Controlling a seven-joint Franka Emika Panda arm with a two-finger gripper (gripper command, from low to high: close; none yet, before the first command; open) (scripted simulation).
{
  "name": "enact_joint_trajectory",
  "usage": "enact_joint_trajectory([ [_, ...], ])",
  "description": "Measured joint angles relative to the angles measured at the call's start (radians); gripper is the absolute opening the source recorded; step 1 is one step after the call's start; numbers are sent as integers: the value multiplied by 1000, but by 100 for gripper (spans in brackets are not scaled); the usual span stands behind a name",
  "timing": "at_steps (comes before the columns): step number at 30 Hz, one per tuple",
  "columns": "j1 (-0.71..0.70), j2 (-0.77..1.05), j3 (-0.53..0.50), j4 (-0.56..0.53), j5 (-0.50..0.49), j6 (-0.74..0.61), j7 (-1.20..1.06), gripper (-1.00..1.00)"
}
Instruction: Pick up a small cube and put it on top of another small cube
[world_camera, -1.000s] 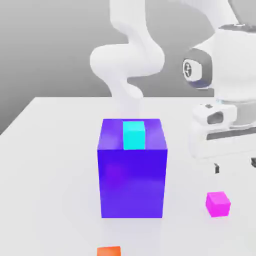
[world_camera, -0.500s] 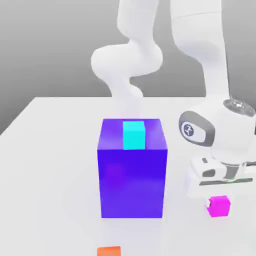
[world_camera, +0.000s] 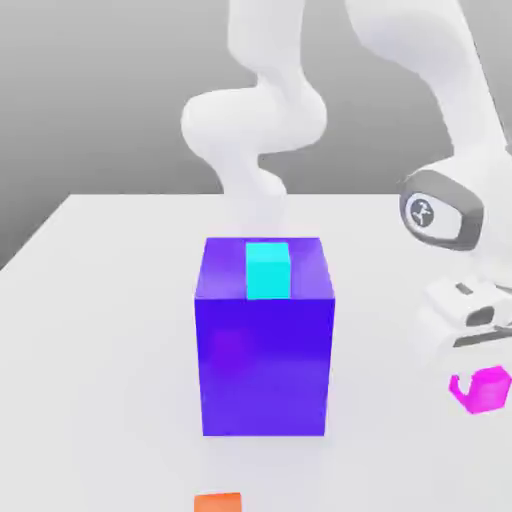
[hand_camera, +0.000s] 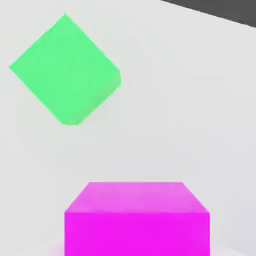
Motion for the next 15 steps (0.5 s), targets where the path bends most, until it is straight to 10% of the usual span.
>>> enact_joint_trajectory([
  [9, 10, 185, 9, 239, -64, -62, -200, -100],
  [10, 16, 213, 0, 243, -74, -38, -195, 100],
  [15, 16, 213, 0, 243, -74, -38, -195, 100],
])
